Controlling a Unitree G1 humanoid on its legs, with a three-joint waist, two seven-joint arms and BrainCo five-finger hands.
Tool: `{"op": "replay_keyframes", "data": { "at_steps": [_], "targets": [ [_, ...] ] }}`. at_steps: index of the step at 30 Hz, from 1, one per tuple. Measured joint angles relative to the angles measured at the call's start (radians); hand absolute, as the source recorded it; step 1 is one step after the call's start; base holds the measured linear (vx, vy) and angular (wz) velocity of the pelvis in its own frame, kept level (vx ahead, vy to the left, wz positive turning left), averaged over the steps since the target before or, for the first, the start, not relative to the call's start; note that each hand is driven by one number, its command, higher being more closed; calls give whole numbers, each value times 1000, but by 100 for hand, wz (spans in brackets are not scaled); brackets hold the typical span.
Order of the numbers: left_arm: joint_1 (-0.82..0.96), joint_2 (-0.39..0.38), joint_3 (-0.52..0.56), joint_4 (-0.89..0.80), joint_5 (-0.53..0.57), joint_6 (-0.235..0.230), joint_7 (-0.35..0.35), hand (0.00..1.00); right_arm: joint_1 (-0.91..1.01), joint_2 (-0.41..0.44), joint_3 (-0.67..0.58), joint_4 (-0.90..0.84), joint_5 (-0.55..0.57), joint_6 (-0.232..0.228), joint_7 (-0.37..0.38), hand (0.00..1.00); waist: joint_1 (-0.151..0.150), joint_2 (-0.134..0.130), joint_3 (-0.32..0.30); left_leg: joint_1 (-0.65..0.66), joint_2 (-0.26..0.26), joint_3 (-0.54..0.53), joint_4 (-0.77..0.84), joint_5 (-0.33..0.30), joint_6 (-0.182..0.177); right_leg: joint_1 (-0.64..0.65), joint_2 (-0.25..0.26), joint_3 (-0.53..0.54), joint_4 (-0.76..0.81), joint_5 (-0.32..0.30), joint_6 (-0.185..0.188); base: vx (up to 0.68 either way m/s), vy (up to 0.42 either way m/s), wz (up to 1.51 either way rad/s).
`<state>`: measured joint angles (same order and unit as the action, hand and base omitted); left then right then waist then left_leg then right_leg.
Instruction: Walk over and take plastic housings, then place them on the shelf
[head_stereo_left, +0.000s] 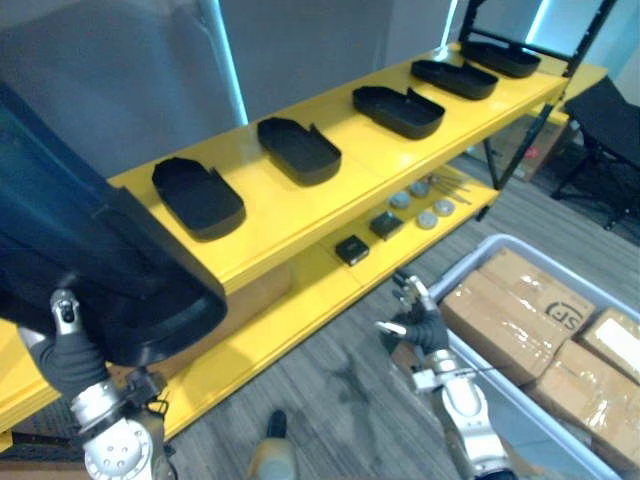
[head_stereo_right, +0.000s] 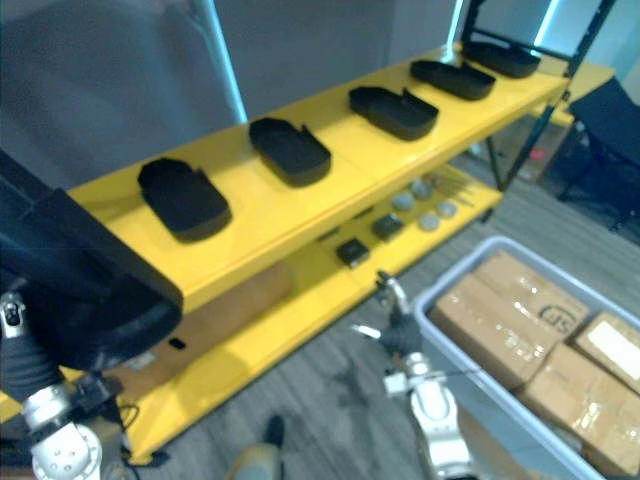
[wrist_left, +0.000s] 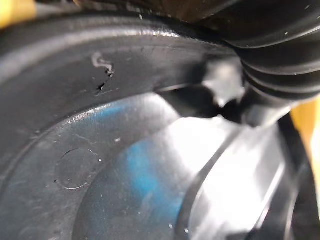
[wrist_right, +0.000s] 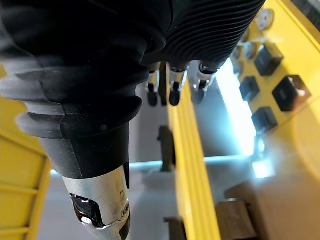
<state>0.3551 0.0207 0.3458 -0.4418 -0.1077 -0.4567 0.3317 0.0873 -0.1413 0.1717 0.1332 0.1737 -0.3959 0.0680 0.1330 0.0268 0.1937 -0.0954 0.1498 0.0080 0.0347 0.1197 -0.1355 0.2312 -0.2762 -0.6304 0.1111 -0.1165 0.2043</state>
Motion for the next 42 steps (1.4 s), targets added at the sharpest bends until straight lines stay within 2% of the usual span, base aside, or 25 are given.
{"op": "replay_keyframes", "data": {
  "at_steps": [3, 5, 6, 7, 8, 9, 10, 11, 12, 13, 14, 16, 19, 20, 21, 23, 26, 29, 31, 33, 35, 36, 38, 40, 42],
  "targets": [
    [-15, 12, 22, -13, -3, -17, -25, 100, -2, 18, 11, -17, -2, -20, -10, 0, 11, -48, -12, -25, -53, 0, 24, -21, 14, 0, -45, -1, 15, -16, 19, 62, 104, 29],
    [-49, 20, 48, -33, -1, -27, -38, 100, -1, 39, 3, -25, -4, -24, -42, 0, 17, -109, -12, -46, -114, 22, 117, -104, 65, 22, -110, -7, 55, -29, -17, 143, 164, 42],
    [-71, 17, 47, -34, 1, -37, -29, 100, 0, 24, -15, -39, -31, -29, -60, 0, 16, -94, -16, -43, -129, 17, 169, -143, 61, -12, -169, 26, 240, -7, -123, 170, 194, 49],
    [-76, 19, 47, -34, 2, -37, -27, 100, 2, 20, -15, -41, -37, -33, -71, 0, 14, -87, -26, -39, -132, 5, 172, -153, 65, -60, -189, 60, 332, 34, -167, 176, 213, 47],
    [-86, 37, 47, -35, 14, -37, -17, 100, -1, 18, -20, -42, -48, -40, -77, 0, 2, -86, -38, -23, -132, 1, 163, -164, 76, -116, -212, 111, 432, 120, -188, 160, 201, 24],
    [-91, 65, 55, -43, 36, -37, 10, 100, -15, 24, -21, -42, -52, -47, -80, 0, 1, -84, -39, 3, -129, -1, 147, -172, 85, -156, -225, 153, 514, 198, -179, 246, 176, 16],
    [-103, 96, 68, -49, 47, -37, 36, 100, -32, 37, -22, -42, -51, -65, -76, 0, -4, -82, -38, 15, -120, -18, 141, -180, 106, -202, -222, 189, 599, 146, -160, 325, 139, 17],
    [-125, 117, 83, -46, 48, -34, 58, 100, -58, 38, -23, -44, -51, -83, -67, 0, -14, -82, -37, 41, -109, -29, 128, -187, 112, -246, -185, 210, 652, 27, -165, 320, 93, 23],
    [-160, 123, 85, -44, 47, -22, 77, 100, -78, 37, -46, -57, -51, -107, -67, 0, -17, -74, -34, 80, -95, -47, 109, -186, 107, -266, -106, 227, 589, -49, -161, 264, 74, 22],
    [-171, 124, 84, -42, 47, -21, 79, 100, -79, 37, -53, -64, -51, -112, -67, 0, -20, -73, -34, 82, -93, -57, 109, -187, 105, -266, -91, 230, 564, -57, -159, 238, 53, 58],
    [-221, 135, 83, -21, 47, -19, 80, 100, -82, 32, -80, -101, -50, -131, -75, 0, -40, -73, -35, 81, -93, -95, 107, -189, 101, -266, -28, 275, 438, -84, -151, 172, -2, 75],
    [-304, 150, 70, 50, 46, -12, 80, 100, -98, 9, -114, -154, -50, -157, -102, 0, -56, -69, -33, 77, -104, -166, 105, -194, 94, -271, 43, 399, 268, -84, -139, 192, -96, 114],
    [-340, 151, 39, 103, 45, 30, 90, 100, -133, -26, -131, -255, -23, -180, -123, 0, -64, -82, -40, 71, -134, -265, 110, -215, 59, -261, 84, 527, 139, -36, -91, 178, -225, 116],
    [-321, 139, 33, 104, 45, 37, 89, 100, -166, -34, -124, -286, 11, -181, -104, 0, -60, -97, -55, 61, -145, -296, 121, -230, 36, -251, 78, 515, 117, 0, -51, 171, -328, 94],
    [-299, 117, 27, 101, 43, 43, 89, 100, -187, -44, -117, -287, 24, -180, -94, 0, -60, -69, -54, 59, -128, -306, 135, -234, 29, -232, 93, 490, 112, 3, -66, 188, -306, 67],
    [-199, 55, 24, 84, 31, 52, 82, 100, -263, -80, -66, -291, 78, -155, -50, 0, -25, 10, -64, 53, -68, -298, 157, -244, 7, -186, 162, 455, 56, 14, -90, 160, -249, 29],
    [-149, 6, 26, 61, 21, 48, 79, 100, -302, -86, 12, -292, 110, -128, -18, 0, 3, 34, -74, 37, -42, -275, 174, -225, -16, -155, 190, 405, 41, -2, -121, 119, -233, 42],
    [-142, -25, 15, 55, 16, 42, 73, 100, -307, -50, 55, -293, 85, -100, 9, 0, -7, 22, -72, 6, -18, -95, 161, -189, 39, -104, 190, 287, 14, -14, -139, 58, -143, 102],
    [-146, -27, -19, 65, 9, 43, 45, 100, -303, -36, 44, -294, 80, -75, 20, 0, -28, 10, -67, -16, 27, 130, 150, -175, 163, -86, 181, 186, 13, -18, -145, 18, -74, 134],
    [-145, -25, -49, 74, 7, 45, 34, 100, -303, -40, 31, -293, 66, -60, 32, 0, -34, 9, -65, -39, 15, 214, 173, -98, 158, -79, 162, 133, 45, -31, -161, 19, 3, 119],
    [-138, -24, -58, 73, 6, 42, 33, 100, -305, -49, 20, -291, 67, -61, 54, 0, -34, 8, -65, -47, -6, 204, 176, -75, 150, -69, 155, 129, 50, -64, -189, -20, 31, 93],
    [-133, -25, -56, 74, 3, 40, 37, 100, -303, -49, 10, -290, 69, -68, 72, 0, -34, 8, -65, -49, -24, 183, 141, -48, 122, -59, 152, 123, 42, -81, -180, -41, 13, 77],
    [-121, -29, -63, 75, -2, 37, 33, 100, -289, -48, -8, -281, 78, -78, 84, 0, -47, 5, -68, -44, -40, 150, 36, 12, 131, -76, 132, 64, 32, -71, -158, -77, 22, 65],
    [-118, -28, -72, 84, -2, 22, 28, 100, -274, -46, -15, -273, 90, -79, 82, 0, -52, 14, -61, -44, -10, 205, 117, -41, 141, -76, 117, 42, 37, -61, -148, -29, 9, 51],
    [-118, -28, -99, 100, -1, 10, 9, 100, -253, -47, -12, -270, 90, -84, 76, 0, -75, 18, -66, -24, 19, 225, 170, -67, 118, -60, 89, 14, 39, -42, -131, 34, 61, 47]
  ]
}}
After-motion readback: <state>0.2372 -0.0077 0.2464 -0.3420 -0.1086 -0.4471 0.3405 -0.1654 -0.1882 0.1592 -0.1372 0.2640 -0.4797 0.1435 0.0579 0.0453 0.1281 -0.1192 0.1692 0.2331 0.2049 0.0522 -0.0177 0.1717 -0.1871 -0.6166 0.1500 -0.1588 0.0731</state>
